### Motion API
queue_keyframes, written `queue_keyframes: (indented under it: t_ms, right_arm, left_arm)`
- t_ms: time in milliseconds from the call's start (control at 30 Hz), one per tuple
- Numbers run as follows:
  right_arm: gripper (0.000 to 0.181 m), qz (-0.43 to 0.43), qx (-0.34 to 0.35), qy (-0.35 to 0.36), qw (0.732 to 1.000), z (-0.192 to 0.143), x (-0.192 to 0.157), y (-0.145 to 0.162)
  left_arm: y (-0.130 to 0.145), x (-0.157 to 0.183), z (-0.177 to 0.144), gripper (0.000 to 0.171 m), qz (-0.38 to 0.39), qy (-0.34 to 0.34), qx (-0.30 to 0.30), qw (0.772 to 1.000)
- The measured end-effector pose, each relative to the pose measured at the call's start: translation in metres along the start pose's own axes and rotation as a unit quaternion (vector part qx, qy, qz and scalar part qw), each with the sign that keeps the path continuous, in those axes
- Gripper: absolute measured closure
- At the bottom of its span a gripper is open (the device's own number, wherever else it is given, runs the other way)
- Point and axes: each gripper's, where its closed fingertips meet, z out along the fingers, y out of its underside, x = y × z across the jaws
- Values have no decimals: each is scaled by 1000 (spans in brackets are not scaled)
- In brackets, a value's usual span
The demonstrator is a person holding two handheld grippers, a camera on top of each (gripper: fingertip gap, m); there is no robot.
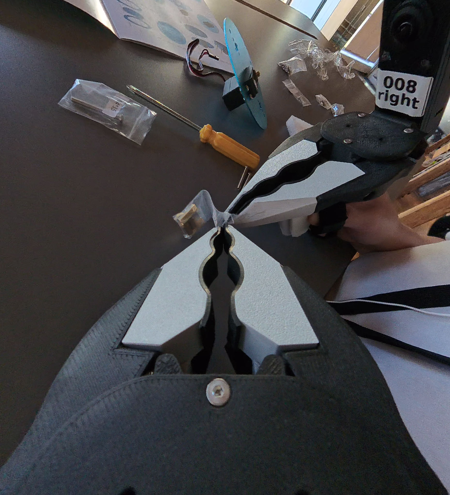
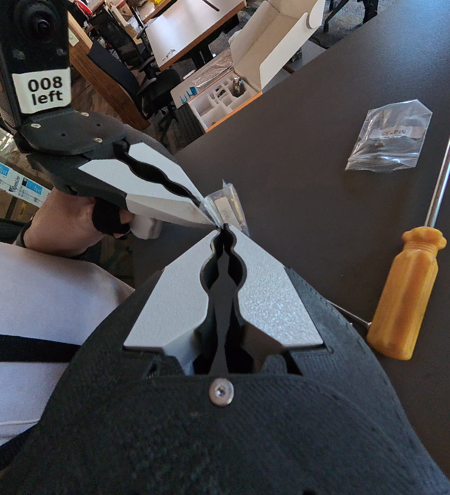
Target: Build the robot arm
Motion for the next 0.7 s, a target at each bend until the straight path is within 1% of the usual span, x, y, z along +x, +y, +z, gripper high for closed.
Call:
queue_keyframes:
  t_ms: [133,200,300,367,500,700]
  right_arm:
    - [181,7,1,-2,1000,1,0,0]
    - [181,8,10,-20,1000,0,-4,-3]
    - [181,24,6,-37,999,0,-5,-3]
    - [181,32,22,-45,998,-2,-5,-7]
    - [181,30,-2,-40,999,2,-4,-1]
    - [181,40,-4,-59,997,2,-6,-2]
  left_arm:
    - [0,-1,-1,171,-12,9,4,1000]
    - [-3,0,-3,171,-11,15,15,1000]
    - [-1,0,-3,171,-18,20,9,1000]
    - [-1,0,-3,171,-13,21,8,1000]
    - [2,2,-2,171,1,20,-1,1000]
    - [4,6,-3,171,32,21,-4,999]
